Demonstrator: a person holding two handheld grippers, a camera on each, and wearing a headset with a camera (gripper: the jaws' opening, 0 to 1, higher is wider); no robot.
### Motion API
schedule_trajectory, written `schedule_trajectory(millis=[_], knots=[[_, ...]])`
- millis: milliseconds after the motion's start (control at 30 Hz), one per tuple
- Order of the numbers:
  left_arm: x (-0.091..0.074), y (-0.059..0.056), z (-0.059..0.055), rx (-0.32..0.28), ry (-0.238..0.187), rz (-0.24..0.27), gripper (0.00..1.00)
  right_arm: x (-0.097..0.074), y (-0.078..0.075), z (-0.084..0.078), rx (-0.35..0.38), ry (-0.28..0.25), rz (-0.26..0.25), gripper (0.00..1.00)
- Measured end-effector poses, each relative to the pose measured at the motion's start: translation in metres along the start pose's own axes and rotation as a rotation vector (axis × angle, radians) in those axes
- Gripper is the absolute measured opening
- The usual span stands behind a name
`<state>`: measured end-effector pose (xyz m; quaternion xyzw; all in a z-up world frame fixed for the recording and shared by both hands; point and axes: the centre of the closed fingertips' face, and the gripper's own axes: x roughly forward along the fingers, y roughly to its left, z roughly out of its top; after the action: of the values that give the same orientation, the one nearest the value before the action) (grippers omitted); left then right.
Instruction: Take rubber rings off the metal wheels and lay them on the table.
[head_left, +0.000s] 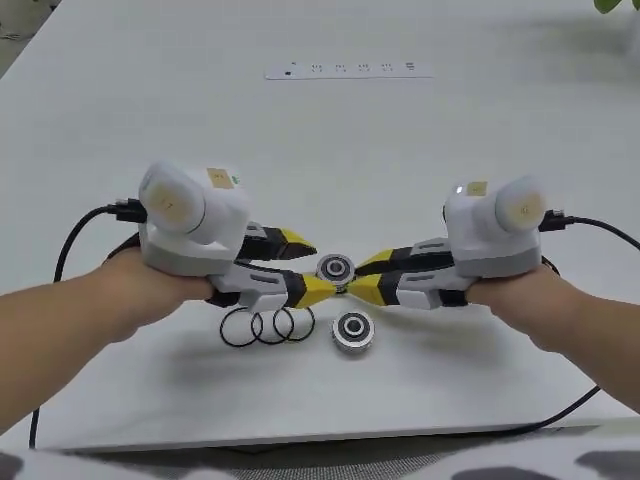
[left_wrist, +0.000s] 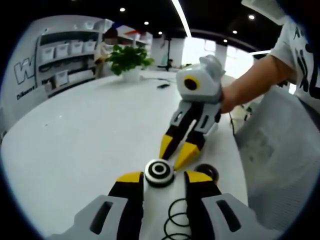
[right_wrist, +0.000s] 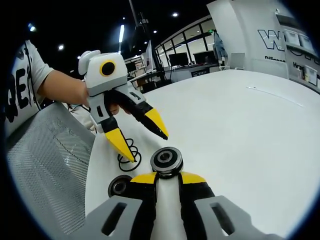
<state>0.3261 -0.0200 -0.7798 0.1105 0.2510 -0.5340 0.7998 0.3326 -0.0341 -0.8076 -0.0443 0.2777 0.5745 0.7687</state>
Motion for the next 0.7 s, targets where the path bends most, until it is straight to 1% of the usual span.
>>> schedule_trajectory(millis=[400,433,533,700], knots=[[0.006,0.002,-0.003,0.019,0.018,0.0,0.26,0.0,0.001,0.0,-0.002,-0.002,0.003,0.13],[0.007,0.003,-0.003,0.028,0.02,0.006,0.26,0.0,0.001,0.0,-0.002,-0.002,0.004,0.13],[0.009,0.003,-0.002,0.026,0.016,0.006,0.23,0.0,0.001,0.0,-0.001,-0.004,0.004,0.13],[0.012,0.003,-0.001,0.039,0.018,0.009,0.2,0.0,0.001,0.0,-0.004,-0.005,0.004,0.12]])
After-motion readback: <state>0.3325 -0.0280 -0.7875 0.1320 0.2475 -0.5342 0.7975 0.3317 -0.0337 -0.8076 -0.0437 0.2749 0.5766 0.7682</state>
